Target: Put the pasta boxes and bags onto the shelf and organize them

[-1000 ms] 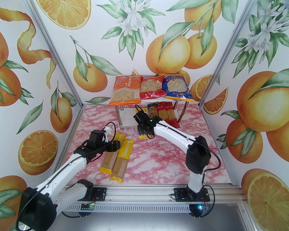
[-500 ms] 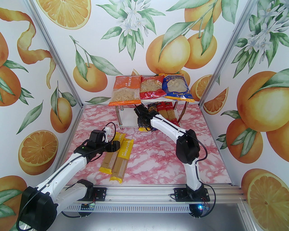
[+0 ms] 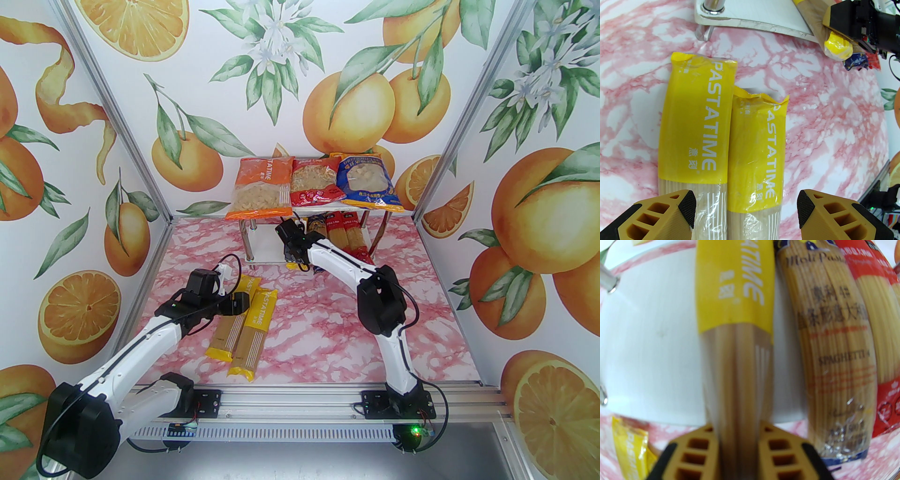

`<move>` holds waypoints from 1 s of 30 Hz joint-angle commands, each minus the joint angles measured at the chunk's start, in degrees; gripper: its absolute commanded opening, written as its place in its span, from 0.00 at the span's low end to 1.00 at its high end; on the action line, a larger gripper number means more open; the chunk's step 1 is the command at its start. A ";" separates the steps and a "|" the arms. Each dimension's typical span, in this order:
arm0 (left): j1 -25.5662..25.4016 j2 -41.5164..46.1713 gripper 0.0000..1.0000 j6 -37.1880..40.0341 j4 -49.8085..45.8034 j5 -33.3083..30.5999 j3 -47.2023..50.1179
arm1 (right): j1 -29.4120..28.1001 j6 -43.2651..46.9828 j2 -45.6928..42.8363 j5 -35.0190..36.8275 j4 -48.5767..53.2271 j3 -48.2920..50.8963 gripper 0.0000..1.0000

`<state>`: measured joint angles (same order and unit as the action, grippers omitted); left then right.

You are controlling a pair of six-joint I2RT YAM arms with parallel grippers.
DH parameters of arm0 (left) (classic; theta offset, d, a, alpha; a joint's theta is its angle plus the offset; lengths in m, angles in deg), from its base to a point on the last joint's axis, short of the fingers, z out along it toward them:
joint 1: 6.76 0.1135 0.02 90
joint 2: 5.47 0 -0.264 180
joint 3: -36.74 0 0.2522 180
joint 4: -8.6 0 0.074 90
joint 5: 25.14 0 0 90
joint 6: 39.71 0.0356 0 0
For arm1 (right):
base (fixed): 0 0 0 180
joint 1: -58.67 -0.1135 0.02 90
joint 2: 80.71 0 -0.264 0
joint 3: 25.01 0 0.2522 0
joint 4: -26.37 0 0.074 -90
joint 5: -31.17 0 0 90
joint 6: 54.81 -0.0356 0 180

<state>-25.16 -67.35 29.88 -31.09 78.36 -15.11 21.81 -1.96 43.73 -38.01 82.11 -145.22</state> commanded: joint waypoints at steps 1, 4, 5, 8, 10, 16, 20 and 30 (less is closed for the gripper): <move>0.35 -0.34 0.75 1.33 0.18 0.43 -1.91 | 0.97 -5.31 -1.53 6.53 1.35 4.90 0.00; 0.37 -0.50 0.75 1.59 0.27 0.50 -1.91 | 1.00 -6.48 -2.72 7.87 1.42 7.80 0.00; 0.42 -0.72 0.75 1.60 0.38 0.60 -1.88 | 0.98 -6.76 -3.19 8.08 1.07 8.58 0.00; 0.46 -1.11 0.75 1.45 0.94 1.13 -1.66 | 1.09 -7.93 -4.27 8.92 0.80 10.34 0.00; 0.42 -1.30 0.75 1.42 1.16 1.43 -1.73 | 1.21 -8.32 -4.47 9.38 1.00 10.65 0.00; 0.39 -1.04 0.75 1.77 0.98 1.44 -1.68 | 2.38 -8.32 -4.02 9.88 1.61 9.94 0.00; 0.55 -0.93 0.75 1.77 0.88 1.44 -1.72 | 2.89 -7.53 -2.57 9.35 2.18 8.01 0.00; 0.82 -0.69 0.76 1.78 0.71 1.29 -1.43 | 4.68 -4.95 -2.08 7.39 1.90 6.95 0.13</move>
<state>-24.78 -68.43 31.15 -31.02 79.04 -15.13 22.70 -5.92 39.71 -35.34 78.55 -138.21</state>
